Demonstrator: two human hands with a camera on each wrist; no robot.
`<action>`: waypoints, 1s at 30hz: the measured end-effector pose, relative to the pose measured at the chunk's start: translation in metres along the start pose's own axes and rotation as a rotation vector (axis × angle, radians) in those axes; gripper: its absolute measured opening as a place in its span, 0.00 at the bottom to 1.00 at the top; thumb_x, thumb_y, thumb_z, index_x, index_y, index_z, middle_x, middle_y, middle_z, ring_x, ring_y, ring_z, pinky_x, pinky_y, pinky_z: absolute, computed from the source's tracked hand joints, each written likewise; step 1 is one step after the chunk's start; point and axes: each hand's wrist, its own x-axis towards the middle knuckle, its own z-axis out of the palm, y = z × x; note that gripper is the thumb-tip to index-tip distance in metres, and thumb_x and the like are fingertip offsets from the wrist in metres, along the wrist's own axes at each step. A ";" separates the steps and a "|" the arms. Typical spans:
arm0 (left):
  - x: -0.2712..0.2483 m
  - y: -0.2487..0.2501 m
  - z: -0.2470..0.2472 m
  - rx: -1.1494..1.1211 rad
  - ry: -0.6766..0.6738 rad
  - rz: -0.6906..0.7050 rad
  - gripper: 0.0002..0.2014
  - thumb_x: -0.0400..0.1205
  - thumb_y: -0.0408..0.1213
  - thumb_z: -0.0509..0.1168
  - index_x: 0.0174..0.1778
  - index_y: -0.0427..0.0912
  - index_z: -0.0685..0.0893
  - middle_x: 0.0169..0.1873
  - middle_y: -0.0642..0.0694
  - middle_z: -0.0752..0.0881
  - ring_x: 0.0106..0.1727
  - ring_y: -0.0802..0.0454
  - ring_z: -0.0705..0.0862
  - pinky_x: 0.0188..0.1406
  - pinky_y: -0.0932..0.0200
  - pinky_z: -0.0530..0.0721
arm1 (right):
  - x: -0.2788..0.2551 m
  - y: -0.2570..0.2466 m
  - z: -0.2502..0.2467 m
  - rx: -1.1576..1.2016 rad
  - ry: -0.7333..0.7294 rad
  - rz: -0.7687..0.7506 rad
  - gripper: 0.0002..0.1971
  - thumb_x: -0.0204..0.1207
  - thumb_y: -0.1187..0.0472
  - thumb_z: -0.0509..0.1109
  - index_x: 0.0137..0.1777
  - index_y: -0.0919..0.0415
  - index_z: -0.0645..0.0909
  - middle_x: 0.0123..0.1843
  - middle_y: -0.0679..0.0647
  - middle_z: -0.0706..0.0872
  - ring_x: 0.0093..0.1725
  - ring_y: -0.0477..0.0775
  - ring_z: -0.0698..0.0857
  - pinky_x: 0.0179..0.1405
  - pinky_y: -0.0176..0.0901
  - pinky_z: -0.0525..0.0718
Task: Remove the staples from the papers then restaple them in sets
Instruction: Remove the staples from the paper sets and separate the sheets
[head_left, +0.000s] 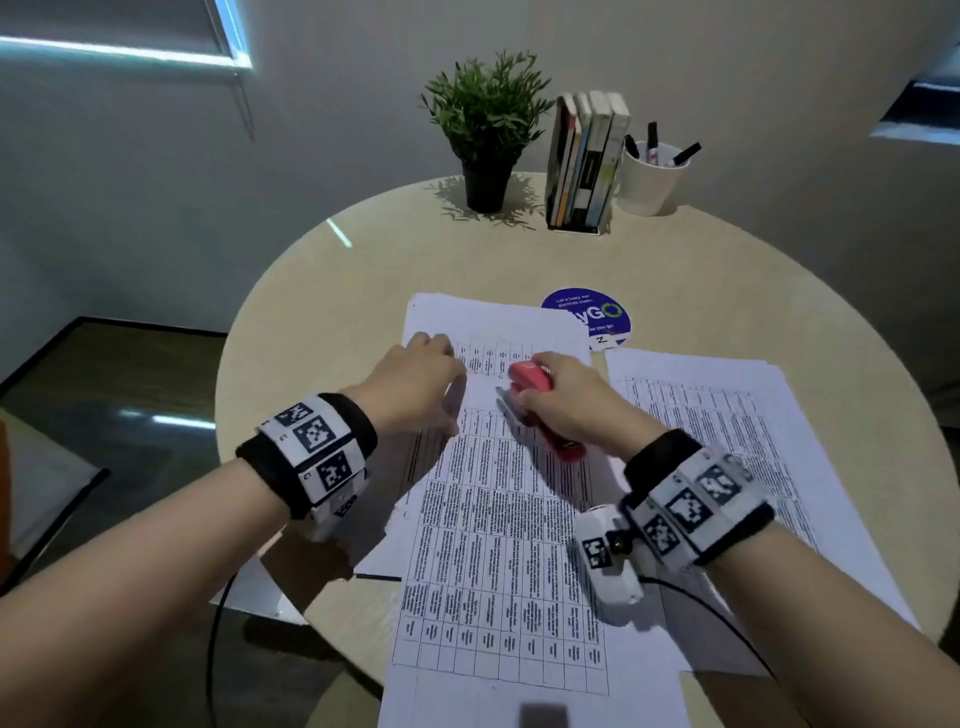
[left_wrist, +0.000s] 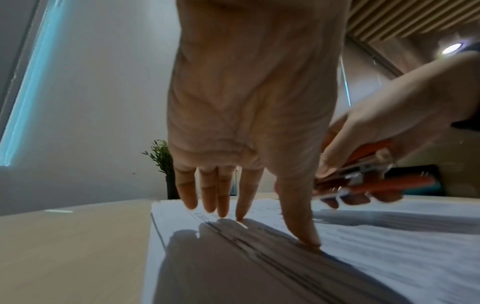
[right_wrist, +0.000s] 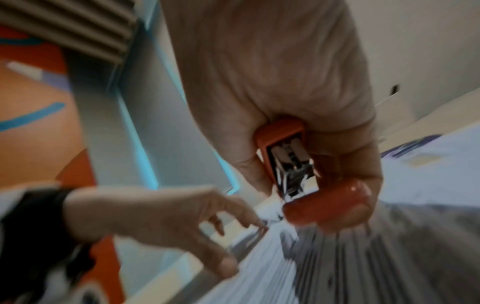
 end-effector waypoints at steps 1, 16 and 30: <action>-0.004 -0.001 0.001 0.034 -0.027 0.026 0.25 0.69 0.57 0.76 0.58 0.49 0.83 0.65 0.46 0.76 0.66 0.45 0.72 0.53 0.53 0.73 | -0.001 -0.005 0.011 -0.072 -0.001 -0.022 0.16 0.84 0.59 0.64 0.70 0.60 0.74 0.59 0.61 0.82 0.48 0.58 0.83 0.38 0.39 0.77; -0.027 0.003 0.013 0.181 -0.177 0.084 0.50 0.69 0.70 0.66 0.77 0.37 0.63 0.75 0.43 0.65 0.75 0.43 0.66 0.65 0.45 0.69 | 0.012 -0.017 0.062 -0.399 0.121 0.073 0.24 0.85 0.61 0.62 0.77 0.67 0.62 0.71 0.68 0.72 0.63 0.71 0.81 0.45 0.47 0.69; -0.025 0.000 0.014 0.182 -0.185 0.094 0.53 0.69 0.72 0.64 0.81 0.38 0.60 0.80 0.43 0.62 0.78 0.43 0.64 0.69 0.41 0.67 | 0.021 -0.024 0.037 -0.624 0.133 -0.032 0.13 0.84 0.53 0.58 0.50 0.60 0.80 0.56 0.61 0.87 0.57 0.66 0.83 0.46 0.48 0.74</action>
